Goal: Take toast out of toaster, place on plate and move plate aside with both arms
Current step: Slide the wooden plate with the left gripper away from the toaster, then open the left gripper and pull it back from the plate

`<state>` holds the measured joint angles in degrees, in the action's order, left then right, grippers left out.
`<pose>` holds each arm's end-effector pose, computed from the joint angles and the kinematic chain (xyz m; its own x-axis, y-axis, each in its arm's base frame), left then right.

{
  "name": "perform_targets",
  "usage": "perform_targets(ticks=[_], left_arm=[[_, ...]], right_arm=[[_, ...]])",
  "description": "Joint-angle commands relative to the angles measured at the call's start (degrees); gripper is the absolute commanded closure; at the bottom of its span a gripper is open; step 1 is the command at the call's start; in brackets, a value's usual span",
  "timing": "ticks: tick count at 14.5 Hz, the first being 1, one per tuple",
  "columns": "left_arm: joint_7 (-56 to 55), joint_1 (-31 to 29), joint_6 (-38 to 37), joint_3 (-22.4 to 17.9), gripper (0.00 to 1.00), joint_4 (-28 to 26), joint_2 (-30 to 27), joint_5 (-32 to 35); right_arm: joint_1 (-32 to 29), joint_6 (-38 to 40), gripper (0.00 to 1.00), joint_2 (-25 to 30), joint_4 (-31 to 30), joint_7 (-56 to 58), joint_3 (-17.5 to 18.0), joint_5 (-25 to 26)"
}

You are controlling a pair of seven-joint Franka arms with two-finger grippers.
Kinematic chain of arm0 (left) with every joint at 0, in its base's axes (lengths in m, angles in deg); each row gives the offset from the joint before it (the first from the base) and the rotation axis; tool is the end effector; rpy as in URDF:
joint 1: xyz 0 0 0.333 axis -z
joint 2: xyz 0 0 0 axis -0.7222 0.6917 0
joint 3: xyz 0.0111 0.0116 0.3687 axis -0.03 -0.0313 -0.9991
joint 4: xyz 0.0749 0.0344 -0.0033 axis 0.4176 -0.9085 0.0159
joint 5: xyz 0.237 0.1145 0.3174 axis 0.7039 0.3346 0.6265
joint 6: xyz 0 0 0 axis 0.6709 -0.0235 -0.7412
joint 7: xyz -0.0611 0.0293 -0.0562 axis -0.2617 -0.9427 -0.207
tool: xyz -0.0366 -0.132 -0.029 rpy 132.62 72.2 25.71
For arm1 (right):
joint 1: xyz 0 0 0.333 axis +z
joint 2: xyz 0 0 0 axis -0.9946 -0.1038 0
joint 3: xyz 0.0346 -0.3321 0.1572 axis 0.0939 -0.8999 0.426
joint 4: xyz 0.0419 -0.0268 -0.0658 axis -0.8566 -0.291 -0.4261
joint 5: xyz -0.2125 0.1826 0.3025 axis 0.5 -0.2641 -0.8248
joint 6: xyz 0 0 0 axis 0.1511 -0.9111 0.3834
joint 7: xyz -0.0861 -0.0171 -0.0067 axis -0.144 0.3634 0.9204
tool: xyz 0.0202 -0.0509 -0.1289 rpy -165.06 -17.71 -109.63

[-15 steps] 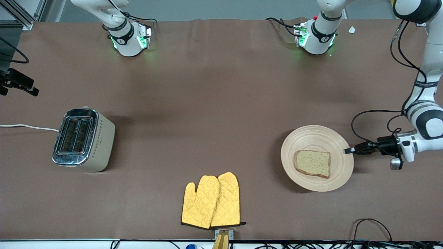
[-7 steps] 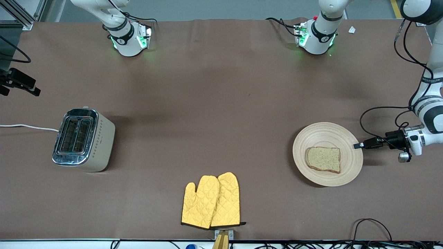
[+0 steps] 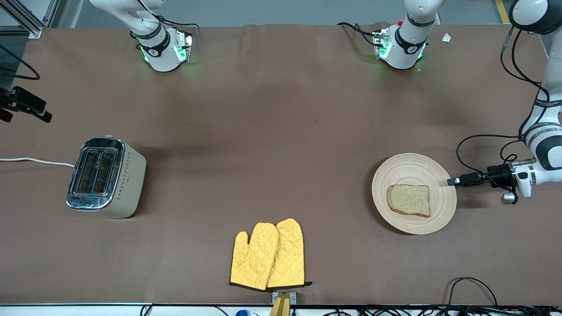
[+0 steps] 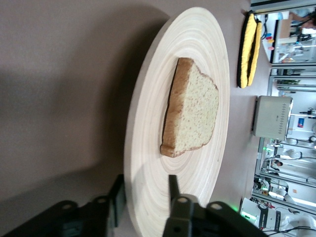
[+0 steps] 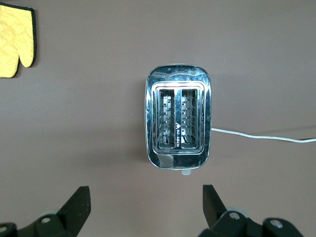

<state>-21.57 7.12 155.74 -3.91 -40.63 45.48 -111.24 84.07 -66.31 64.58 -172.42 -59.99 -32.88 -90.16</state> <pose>0.6593 0.2131 0.1646 0.9981 0.0396 -0.0477 0.0617 -0.5571 0.8281 0.5728 -0.0432 0.6721 0.9986 -0.0410 0.0338 -0.0400 -0.9988 -0.0289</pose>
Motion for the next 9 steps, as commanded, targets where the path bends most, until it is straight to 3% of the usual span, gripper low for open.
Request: perform_targets(ticks=[1, 5, 9], left_arm=[[-9.2, 2.0, -1.3, 2.2, 0.00, 4.4, -3.3, 6.0], [-25.5, 6.4, -1.3, 5.4, 0.00, 8.8, -7.3, 17.5], [-31.0, 9.0, -1.3, 7.5, 0.00, 9.0, -12.2, 24.9]], right_arm=[[-0.4, -0.8, 0.00, 2.0, -2.0, -0.7, 0.7, 0.5], [-0.4, -0.8, 0.00, 2.0, -2.0, -0.7, 0.7, 0.5], [-0.4, -0.8, 0.00, 2.0, -2.0, -0.7, 0.7, 0.5]])
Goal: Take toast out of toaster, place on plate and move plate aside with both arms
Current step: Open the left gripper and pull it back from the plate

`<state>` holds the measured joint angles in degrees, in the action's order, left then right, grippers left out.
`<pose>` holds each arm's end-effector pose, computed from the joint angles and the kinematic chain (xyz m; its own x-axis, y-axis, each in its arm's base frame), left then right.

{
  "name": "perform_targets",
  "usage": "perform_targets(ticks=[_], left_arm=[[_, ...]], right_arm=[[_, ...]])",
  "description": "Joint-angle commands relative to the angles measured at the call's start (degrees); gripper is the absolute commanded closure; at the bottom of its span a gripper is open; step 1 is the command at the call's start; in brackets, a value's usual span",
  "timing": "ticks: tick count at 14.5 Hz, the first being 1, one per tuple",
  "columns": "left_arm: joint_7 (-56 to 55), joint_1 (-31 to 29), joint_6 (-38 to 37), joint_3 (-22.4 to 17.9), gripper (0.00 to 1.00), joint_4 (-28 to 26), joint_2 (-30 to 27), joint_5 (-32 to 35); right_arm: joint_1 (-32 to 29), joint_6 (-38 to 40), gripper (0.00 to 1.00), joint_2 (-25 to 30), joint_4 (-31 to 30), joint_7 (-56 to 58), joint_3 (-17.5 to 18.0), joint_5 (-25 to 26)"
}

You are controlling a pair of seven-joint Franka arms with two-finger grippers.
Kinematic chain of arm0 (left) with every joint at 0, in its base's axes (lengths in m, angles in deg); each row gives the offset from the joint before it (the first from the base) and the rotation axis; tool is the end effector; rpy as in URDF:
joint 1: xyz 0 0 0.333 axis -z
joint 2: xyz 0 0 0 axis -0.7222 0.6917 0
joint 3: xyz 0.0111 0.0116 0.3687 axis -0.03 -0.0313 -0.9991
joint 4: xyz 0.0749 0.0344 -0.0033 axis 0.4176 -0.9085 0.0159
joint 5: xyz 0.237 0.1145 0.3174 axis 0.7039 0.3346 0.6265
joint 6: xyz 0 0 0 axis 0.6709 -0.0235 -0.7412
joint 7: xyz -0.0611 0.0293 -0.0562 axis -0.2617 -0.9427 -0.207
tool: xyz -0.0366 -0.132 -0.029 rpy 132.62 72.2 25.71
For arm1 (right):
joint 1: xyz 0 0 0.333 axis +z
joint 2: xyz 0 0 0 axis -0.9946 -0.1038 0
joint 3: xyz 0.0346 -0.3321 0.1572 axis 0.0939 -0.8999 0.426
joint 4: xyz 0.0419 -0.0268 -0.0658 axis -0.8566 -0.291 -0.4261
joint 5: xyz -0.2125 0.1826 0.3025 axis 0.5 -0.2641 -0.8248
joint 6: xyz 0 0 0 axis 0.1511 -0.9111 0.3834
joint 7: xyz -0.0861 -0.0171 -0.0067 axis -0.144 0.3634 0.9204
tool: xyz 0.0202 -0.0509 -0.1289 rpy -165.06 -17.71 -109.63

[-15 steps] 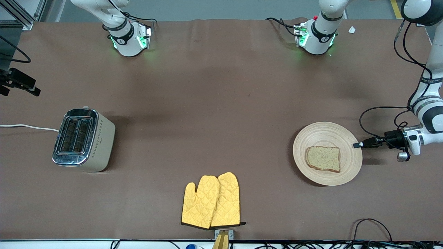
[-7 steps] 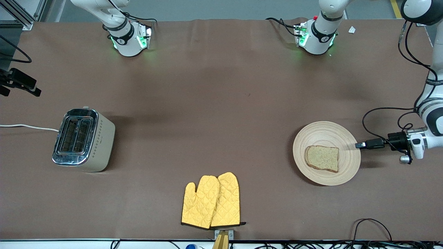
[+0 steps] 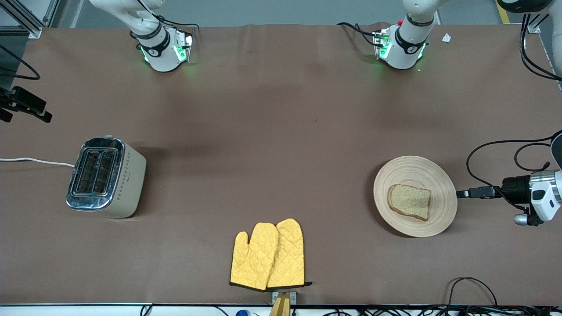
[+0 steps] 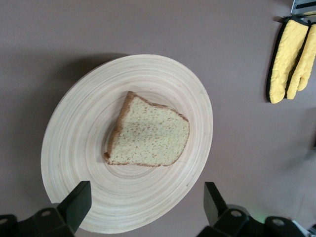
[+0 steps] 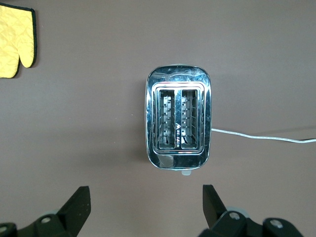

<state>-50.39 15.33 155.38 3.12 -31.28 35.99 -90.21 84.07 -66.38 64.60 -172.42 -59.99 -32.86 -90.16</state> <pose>0.7349 0.1109 0.3393 0.9933 0.0272 -0.1120 0.0837 -0.8384 0.5386 0.5729 -0.0430 0.6724 0.9985 -0.0407 0.0353 -0.0397 -0.9988 -0.0289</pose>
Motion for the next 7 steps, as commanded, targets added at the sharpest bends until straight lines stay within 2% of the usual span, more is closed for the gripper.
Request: perform_targets(ticks=[1, 4, 7], left_arm=[[-3.8, 2.1, -0.9, 0.5, 0.00, -0.2, -4.2, 6.9], [-11.7, 6.4, -0.9, 0.5, 0.00, -0.4, -9.5, 14.7], [-17.5, 8.9, -5.8, 0.5, 0.00, -0.6, -14.6, 15.5]], right_arm=[[-0.4, -0.6, 0.00, 1.9, -2.0, -0.7, 0.6, 0.5], [-0.4, -0.6, 0.00, 1.9, -2.0, -0.7, 0.6, 0.5], [-0.4, -0.6, 0.00, 1.9, -2.0, -0.7, 0.6, 0.5]])
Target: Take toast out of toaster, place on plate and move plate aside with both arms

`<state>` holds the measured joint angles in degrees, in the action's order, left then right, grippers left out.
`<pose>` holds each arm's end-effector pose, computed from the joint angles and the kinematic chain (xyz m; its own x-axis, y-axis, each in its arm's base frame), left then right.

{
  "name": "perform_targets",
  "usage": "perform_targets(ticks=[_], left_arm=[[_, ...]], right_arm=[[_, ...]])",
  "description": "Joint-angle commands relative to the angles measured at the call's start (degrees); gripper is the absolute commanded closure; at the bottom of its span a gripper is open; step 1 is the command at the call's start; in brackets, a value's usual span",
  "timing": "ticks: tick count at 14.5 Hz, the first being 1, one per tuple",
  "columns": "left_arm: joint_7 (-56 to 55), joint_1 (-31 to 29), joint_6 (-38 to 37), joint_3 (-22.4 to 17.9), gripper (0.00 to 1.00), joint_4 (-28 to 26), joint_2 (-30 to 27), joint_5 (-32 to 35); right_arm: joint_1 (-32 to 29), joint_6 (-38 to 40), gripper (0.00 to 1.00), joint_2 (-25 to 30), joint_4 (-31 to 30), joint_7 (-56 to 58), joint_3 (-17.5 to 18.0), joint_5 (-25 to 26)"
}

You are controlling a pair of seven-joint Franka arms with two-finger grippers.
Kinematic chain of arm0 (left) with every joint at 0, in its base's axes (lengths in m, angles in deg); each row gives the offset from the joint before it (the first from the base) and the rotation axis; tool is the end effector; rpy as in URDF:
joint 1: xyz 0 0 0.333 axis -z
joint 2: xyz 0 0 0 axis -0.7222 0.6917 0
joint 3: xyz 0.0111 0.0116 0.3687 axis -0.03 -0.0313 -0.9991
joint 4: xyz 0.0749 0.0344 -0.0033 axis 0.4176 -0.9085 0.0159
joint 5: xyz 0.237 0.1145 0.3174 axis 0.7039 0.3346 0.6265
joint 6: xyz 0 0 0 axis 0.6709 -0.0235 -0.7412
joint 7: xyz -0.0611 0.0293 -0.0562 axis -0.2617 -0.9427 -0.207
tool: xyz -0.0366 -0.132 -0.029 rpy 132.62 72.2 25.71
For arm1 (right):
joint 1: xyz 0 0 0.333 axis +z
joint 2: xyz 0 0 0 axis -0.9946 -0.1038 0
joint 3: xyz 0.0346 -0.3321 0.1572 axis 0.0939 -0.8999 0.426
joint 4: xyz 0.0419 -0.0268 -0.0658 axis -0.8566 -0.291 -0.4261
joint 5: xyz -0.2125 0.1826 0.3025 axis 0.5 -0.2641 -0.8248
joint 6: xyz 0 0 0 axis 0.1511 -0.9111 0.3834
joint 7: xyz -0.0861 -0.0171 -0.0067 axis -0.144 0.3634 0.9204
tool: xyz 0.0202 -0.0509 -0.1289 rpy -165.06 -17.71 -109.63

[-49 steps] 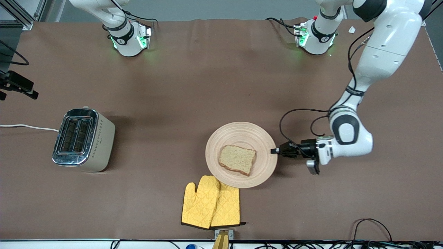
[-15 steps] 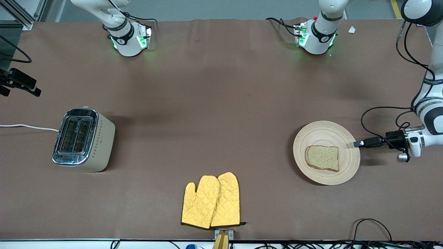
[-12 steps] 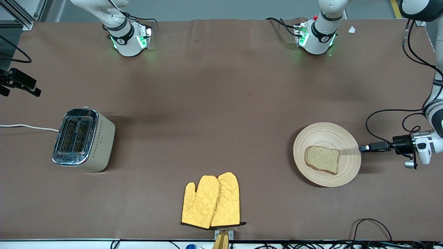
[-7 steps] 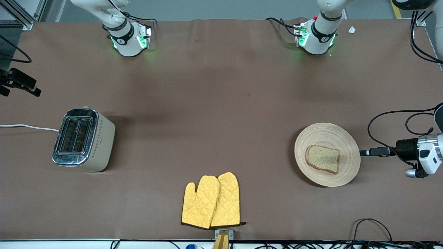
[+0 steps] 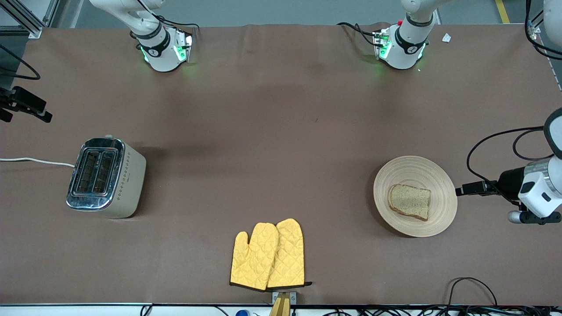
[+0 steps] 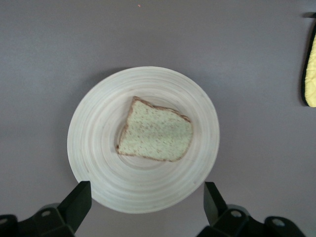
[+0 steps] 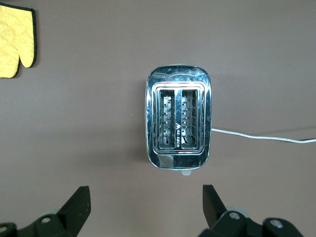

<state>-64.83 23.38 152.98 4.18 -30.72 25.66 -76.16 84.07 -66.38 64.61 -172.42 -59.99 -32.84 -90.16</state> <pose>0.7258 0.0172 0.4562 0.9970 0.0341 -0.0699 0.0506 -0.9665 0.2515 0.5729 -0.0428 0.6725 0.9986 -0.0403 0.0355 -0.0393 -0.9988 -0.0289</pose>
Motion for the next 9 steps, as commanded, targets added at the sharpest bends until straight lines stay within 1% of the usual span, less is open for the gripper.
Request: perform_targets(ticks=[1, 5, 6, 7, 8, 9], left_arm=[[-4.0, 1.3, -5.1, -0.5, 0.00, -1.3, -6.0, 1.4], [-4.4, 2.4, -12.3, -0.2, 0.00, -1.3, -12.4, 2.1], [-4.5, 3.2, -13.1, 0.8, 0.00, -1.3, -13.6, 4.4], [-4.4, 5.1, -13.1, 0.6, 0.00, -1.7, -15.6, 6.8], [-4.4, 6.9, -13.2, -0.5, 0.00, -2.4, -17.2, 7.3], [-3.6, 8.5, -13.2, -3.1, 0.00, -3.1, -18.9, 7.2]], right_arm=[[-0.4, -0.5, 0.00, 1.9, -2.0, -0.7, 0.7, 0.6], [-0.4, -0.5, 0.00, 1.9, -2.0, -0.7, 0.6, 0.5], [-0.4, -0.5, 0.00, 1.9, -2.0, -0.7, 0.6, 0.5], [-0.4, -0.4, 0.00, 1.9, -2.0, -0.7, 0.6, 0.5], [-0.5, -0.4, 0.00, 1.9, -2.0, -0.7, 0.6, 0.6], [-0.4, -0.4, 0.00, 1.9, -2.0, -0.7, 0.6, 0.5]])
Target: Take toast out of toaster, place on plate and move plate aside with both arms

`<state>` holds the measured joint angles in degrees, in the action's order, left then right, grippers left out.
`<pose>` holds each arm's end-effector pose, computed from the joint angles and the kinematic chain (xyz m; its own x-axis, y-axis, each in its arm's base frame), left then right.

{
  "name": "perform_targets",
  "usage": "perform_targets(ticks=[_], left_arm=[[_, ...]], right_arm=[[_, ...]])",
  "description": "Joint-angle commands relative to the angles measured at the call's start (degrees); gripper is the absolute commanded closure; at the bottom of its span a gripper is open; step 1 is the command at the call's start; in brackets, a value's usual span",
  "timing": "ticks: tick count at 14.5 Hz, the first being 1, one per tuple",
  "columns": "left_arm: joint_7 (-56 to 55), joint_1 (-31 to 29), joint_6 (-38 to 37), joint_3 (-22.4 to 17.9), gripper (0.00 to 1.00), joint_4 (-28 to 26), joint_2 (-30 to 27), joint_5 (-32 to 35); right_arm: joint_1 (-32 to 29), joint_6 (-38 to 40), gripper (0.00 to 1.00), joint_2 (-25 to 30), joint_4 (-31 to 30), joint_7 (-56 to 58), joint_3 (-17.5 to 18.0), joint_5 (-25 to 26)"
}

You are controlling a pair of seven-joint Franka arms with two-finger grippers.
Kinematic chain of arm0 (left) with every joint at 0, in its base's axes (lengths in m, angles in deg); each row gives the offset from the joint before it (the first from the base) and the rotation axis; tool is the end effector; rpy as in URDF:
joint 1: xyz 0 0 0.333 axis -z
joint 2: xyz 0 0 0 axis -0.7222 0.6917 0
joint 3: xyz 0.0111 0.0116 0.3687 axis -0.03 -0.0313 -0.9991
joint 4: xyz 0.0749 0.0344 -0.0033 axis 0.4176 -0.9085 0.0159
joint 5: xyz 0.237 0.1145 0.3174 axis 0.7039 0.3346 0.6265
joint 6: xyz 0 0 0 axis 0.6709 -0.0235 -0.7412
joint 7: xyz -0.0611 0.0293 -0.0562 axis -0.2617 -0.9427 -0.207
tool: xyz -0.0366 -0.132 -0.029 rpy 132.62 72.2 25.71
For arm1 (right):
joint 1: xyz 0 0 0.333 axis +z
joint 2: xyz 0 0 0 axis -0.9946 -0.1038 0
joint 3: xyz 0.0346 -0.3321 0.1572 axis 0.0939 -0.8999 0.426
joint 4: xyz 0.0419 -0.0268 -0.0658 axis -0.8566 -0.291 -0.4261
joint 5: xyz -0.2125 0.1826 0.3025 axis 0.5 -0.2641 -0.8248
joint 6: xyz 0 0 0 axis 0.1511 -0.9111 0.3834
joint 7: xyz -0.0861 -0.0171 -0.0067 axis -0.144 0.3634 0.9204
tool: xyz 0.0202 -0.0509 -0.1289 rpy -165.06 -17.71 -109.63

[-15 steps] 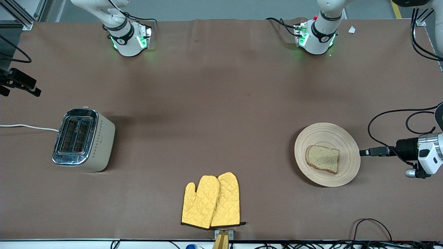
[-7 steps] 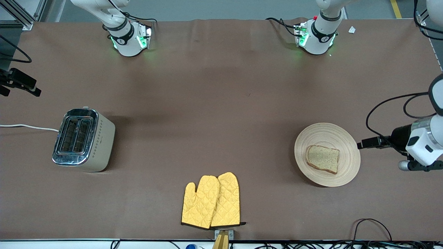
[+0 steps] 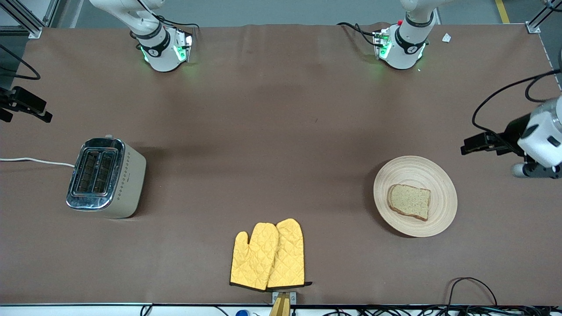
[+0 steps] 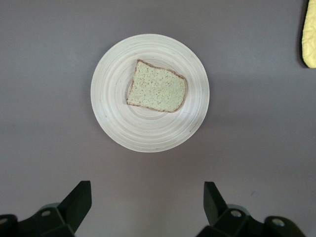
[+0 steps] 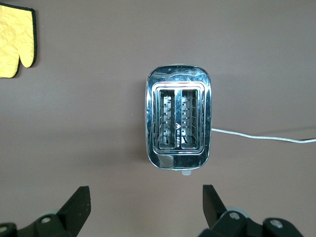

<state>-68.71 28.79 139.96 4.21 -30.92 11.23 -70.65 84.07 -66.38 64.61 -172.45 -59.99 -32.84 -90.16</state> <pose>0.6454 -0.0533 0.5960 0.9976 -0.0315 -0.0624 -0.0282 -0.9982 0.0531 0.5728 -0.0428 0.6723 0.9986 -0.0403 0.0350 -0.0393 -0.9988 -0.0289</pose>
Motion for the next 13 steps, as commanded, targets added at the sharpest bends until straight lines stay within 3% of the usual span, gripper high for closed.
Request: perform_targets(ticks=[1, 4, 9, 13], left_arm=[[0.8, 5.3, -0.1, -6.5, 0.00, -4.5, -6.3, 0.9], [0.1, 11.5, -0.1, -12.2, 0.00, -6.2, -10.0, 0.1], [-0.3, 13.8, -0.1, -14.6, 0.00, -14.0, -17.8, -0.2], [-1.1, 13.8, -1.1, -15.0, 0.00, -13.5, -18.2, -2.4]], right_arm=[[-0.5, -0.3, 0.00, 1.9, -2.0, -0.7, 0.6, 0.5], [-0.4, -0.3, 0.00, 1.9, -2.0, -0.7, 0.6, 0.5], [-0.5, -0.3, 0.00, 1.9, -2.0, -0.7, 0.6, 0.5], [-0.5, -0.3, 0.00, 1.9, -2.0, -0.7, 0.6, 0.5]])
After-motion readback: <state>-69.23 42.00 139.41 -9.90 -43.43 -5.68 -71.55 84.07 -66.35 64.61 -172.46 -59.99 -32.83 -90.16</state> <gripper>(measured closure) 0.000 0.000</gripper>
